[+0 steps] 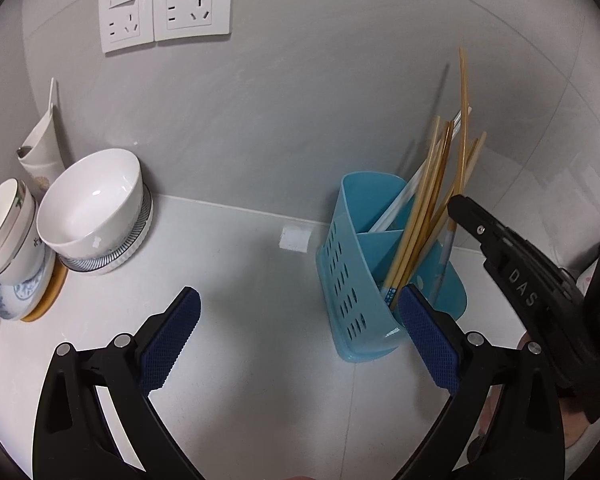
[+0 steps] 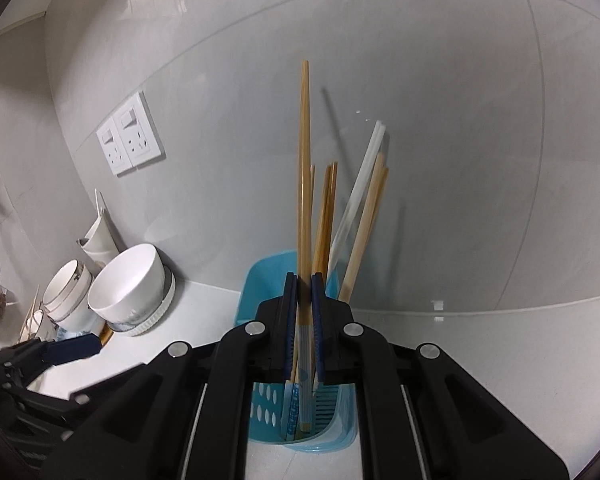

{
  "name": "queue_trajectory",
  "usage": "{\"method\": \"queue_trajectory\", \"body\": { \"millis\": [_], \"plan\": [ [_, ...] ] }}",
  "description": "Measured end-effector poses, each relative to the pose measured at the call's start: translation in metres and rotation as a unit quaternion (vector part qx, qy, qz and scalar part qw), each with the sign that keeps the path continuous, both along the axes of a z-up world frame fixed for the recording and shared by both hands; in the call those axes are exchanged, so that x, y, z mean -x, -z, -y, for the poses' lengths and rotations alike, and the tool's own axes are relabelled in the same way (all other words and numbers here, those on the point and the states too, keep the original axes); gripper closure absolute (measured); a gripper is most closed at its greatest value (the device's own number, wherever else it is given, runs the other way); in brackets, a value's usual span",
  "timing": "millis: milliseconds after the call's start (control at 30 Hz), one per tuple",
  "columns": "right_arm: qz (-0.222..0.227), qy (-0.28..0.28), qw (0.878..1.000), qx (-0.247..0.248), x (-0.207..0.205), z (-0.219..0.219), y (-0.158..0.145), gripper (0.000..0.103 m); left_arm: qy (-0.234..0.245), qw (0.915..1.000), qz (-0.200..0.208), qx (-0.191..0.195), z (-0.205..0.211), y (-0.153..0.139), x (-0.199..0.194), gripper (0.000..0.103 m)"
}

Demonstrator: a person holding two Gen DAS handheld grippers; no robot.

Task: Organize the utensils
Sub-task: 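Lower the white-tipped chopstick into the cup and open the right tool, then move both open tools back over the remaining chopsticks on the table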

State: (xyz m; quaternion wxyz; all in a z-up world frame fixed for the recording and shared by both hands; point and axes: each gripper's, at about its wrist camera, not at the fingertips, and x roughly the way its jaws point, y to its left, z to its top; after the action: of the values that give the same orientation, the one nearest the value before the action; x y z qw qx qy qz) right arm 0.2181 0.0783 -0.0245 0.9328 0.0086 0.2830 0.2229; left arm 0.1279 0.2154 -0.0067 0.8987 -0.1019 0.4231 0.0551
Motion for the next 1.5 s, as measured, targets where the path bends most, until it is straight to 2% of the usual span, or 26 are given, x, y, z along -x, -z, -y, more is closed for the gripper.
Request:
{"method": "queue_trajectory", "body": {
  "millis": [200,300,333,467,500,567,700,767,867,1233,1333,1500],
  "plan": [
    [-0.007,-0.003,1.000,0.026,0.005,-0.004,0.011,0.096,-0.011,0.9999,-0.001,0.000,-0.004,0.003,-0.002,0.006],
    [-0.012,-0.003,0.999,0.034,0.008,-0.002,0.009,0.090,-0.013,0.9999,0.001,0.001,-0.003,0.002,-0.002,0.006],
    [-0.014,-0.004,0.999,0.038,0.009,-0.001,0.006,0.080,-0.013,0.9999,0.002,0.001,-0.002,0.002,-0.002,0.006],
    [-0.010,0.001,0.998,0.067,0.019,0.006,-0.005,0.059,-0.013,0.9998,0.008,-0.010,0.002,-0.003,0.001,0.006],
    [-0.011,0.006,0.997,0.072,0.021,0.008,-0.007,0.056,-0.012,0.9998,0.010,-0.011,0.004,-0.004,0.002,0.006],
    [-0.017,0.010,0.997,0.080,0.026,0.014,-0.010,0.040,-0.013,0.9997,0.014,-0.015,0.007,-0.006,0.003,0.006],
    [-0.013,0.039,0.993,0.115,0.038,0.026,-0.015,0.028,-0.009,0.9996,0.019,-0.016,0.014,-0.010,0.006,0.006],
    [-0.014,0.048,0.992,0.119,0.044,0.035,-0.015,0.019,0.000,0.9998,0.012,-0.013,0.019,-0.012,0.007,0.006],
    [-0.023,0.058,0.991,0.119,0.050,0.046,-0.016,0.013,0.009,0.9998,0.015,-0.006,0.024,-0.015,0.012,0.006],
    [-0.075,0.091,0.987,0.111,0.079,0.089,-0.010,0.010,0.041,0.9992,-0.006,0.002,0.057,-0.012,0.036,0.006],
    [-0.078,0.110,0.985,0.109,0.089,0.102,-0.012,0.010,0.044,0.9990,-0.006,-0.004,0.062,-0.009,0.042,0.006],
    [-0.079,0.138,0.981,0.107,0.107,0.121,-0.017,0.010,0.074,0.9969,-0.019,0.013,0.077,-0.008,0.053,0.006]
  ]
}}
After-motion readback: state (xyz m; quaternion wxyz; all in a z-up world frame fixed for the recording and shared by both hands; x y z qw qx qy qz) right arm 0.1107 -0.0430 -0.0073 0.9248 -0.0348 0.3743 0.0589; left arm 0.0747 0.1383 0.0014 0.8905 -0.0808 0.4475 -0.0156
